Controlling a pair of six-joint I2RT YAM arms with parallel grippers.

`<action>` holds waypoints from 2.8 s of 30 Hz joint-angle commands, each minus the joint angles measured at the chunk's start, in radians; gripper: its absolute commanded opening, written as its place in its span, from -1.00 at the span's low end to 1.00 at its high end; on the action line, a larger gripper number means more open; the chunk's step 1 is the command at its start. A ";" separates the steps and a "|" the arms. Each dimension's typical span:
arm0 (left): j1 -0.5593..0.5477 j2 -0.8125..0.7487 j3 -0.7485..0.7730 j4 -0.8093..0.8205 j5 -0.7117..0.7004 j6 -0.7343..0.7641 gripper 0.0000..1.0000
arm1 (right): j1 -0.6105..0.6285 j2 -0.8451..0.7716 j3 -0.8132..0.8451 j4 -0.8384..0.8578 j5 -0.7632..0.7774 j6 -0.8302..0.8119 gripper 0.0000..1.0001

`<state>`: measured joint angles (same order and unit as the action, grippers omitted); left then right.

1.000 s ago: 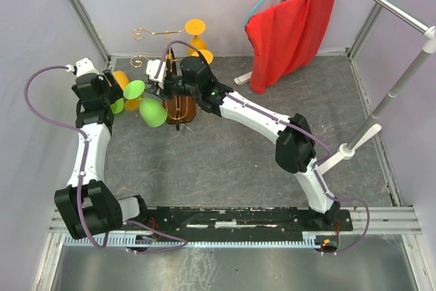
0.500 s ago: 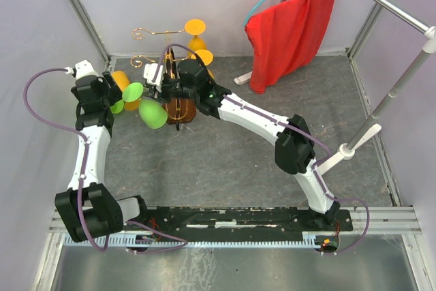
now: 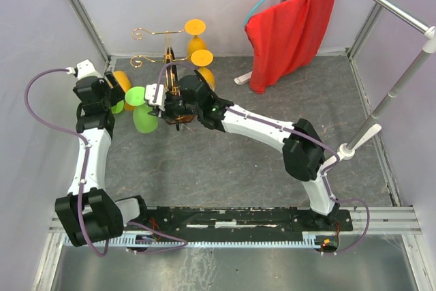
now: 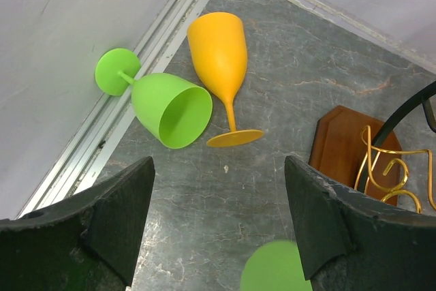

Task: Place the wine glass upside down on the wine glass rack
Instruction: Adjust the wine rack at the center of the board.

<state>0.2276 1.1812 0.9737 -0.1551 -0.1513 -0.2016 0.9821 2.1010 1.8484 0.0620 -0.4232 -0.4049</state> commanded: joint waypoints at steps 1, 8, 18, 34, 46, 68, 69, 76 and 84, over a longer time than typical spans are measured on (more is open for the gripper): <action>-0.002 -0.032 -0.003 0.036 0.016 -0.036 0.67 | 0.000 -0.138 -0.068 0.083 0.057 -0.036 -0.25; -0.001 -0.018 0.004 0.023 -0.028 -0.038 0.68 | 0.000 -0.245 -0.168 0.066 0.156 -0.046 -0.23; 0.012 0.078 0.092 -0.054 -0.111 -0.078 0.71 | -0.006 -0.393 -0.158 -0.106 0.474 0.084 0.18; 0.093 0.266 0.246 -0.099 -0.111 -0.076 0.76 | -0.186 -0.015 0.608 -0.657 0.548 0.458 1.00; 0.102 0.271 0.226 -0.072 -0.104 -0.064 0.77 | -0.191 0.107 0.615 -0.505 0.407 0.578 0.99; 0.102 0.290 0.191 -0.030 -0.091 -0.082 0.77 | -0.185 0.166 0.558 -0.414 0.266 0.716 0.93; 0.102 0.291 0.190 -0.028 -0.090 -0.085 0.78 | -0.183 0.168 0.552 -0.411 0.258 0.721 0.92; 0.103 0.286 0.180 -0.023 -0.086 -0.088 0.77 | -0.167 0.187 0.552 -0.420 0.247 0.705 0.89; 0.103 0.278 0.171 -0.023 -0.083 -0.093 0.78 | -0.141 0.202 0.546 -0.471 0.236 0.637 0.86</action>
<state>0.3244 1.4723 1.1488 -0.2287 -0.2497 -0.2539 0.8265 2.2925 2.3928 -0.4114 -0.1593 0.2703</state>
